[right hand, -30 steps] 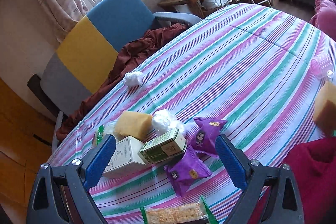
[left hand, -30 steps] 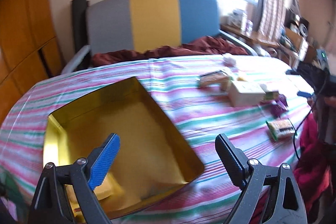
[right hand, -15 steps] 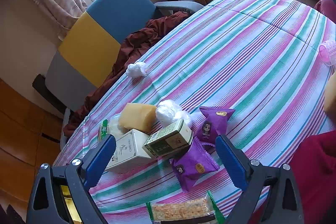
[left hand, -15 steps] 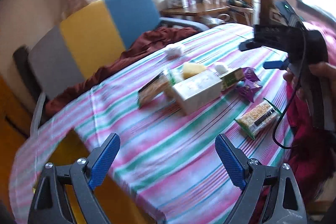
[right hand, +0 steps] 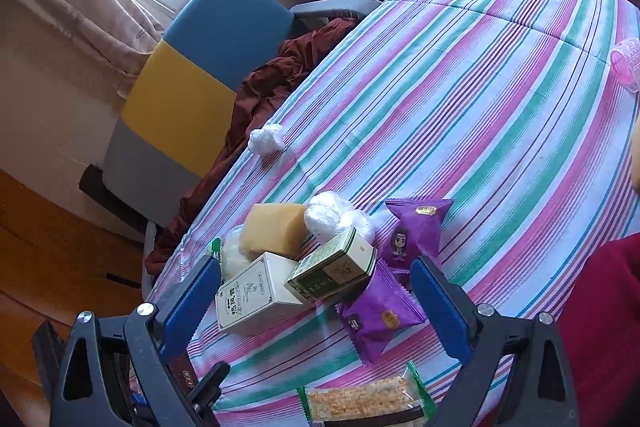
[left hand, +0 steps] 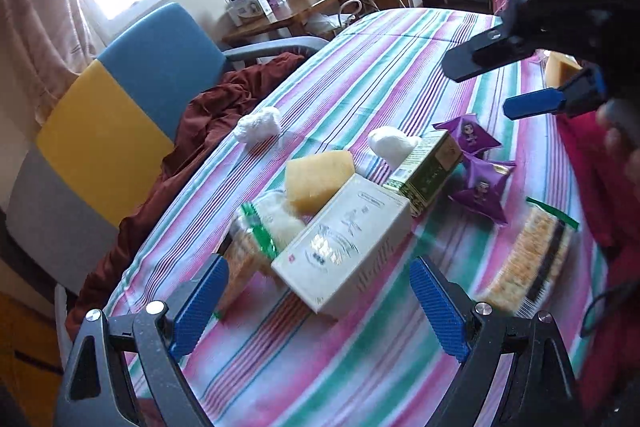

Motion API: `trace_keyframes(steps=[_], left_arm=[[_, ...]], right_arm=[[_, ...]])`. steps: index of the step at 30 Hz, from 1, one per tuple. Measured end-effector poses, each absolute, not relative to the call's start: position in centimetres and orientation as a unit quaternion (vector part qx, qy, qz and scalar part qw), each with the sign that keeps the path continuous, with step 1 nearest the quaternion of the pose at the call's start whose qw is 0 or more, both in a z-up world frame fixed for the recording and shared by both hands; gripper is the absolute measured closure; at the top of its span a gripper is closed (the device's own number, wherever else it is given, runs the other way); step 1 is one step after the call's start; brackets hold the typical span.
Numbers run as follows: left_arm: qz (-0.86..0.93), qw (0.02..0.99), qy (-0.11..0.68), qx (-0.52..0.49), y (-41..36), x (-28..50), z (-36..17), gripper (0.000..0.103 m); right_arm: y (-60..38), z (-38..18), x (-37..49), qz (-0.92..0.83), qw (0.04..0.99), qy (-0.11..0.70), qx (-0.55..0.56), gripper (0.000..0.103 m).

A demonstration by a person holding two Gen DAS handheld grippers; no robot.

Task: Organize objects
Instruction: 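Move the left tool to the white printed box and grasp it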

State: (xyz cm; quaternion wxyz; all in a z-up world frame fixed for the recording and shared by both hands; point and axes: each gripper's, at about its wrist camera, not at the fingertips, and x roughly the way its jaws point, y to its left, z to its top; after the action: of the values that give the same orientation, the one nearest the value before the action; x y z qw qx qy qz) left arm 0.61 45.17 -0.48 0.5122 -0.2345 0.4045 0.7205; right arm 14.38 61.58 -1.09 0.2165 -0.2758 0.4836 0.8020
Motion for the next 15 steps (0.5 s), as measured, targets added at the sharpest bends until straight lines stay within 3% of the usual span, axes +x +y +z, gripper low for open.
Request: trace_keyframes(steps=[12,13,14,15], left_arm=[[0.642,0.559,0.466,-0.239,50.4,-0.3,-4.2,0.008],[0.641,0.559,0.465,-0.245,50.5,-0.5,-4.4,0.011],[0.639,0.561,0.459,-0.257,50.6,-0.6,-4.7,0.027],[0.636,0.563,0.452,-0.271,50.5,-0.5,-4.9,0.032]], right_arm=[[61.9,-1.6,14.1,0.797,0.205,0.495,-0.280,0.006],[62.0,-1.6,14.0,0.796,0.206,0.495,-0.281,0.006],[62.0,-1.6,14.0,0.796,0.207,0.495,-0.282,0.006],[62.0,-1.6,14.0,0.796,0.207,0.494,-0.282,0.006]])
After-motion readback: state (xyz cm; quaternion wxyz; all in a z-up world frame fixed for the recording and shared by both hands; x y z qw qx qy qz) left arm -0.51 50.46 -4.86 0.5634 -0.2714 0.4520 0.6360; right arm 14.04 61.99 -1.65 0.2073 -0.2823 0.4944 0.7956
